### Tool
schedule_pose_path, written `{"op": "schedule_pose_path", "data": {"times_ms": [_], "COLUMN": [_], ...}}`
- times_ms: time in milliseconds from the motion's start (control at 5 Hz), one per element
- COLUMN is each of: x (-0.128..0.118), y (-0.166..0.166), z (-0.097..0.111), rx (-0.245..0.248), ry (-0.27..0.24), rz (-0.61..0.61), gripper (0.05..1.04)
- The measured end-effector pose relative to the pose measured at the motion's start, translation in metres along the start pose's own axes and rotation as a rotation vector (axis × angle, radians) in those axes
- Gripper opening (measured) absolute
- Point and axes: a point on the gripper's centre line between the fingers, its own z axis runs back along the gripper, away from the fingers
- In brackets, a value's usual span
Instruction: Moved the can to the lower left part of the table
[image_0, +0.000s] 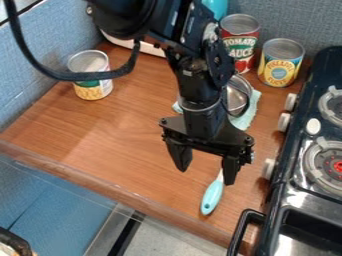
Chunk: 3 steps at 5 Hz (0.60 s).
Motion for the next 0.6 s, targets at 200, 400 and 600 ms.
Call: {"op": "schedule_pose_path", "data": {"times_ms": [200,400,600], "x": [-0.003,0.029,0.051], "y": [0.004,0.049,0.077], "z": [-0.006,0.009,0.018], "rx": [0.002,-0.006,-0.006], "ry": [0.039,0.010,-0.004], "rz": [0.008,0.147,0.170], "gripper": [1.001,1.001,1.000]}}
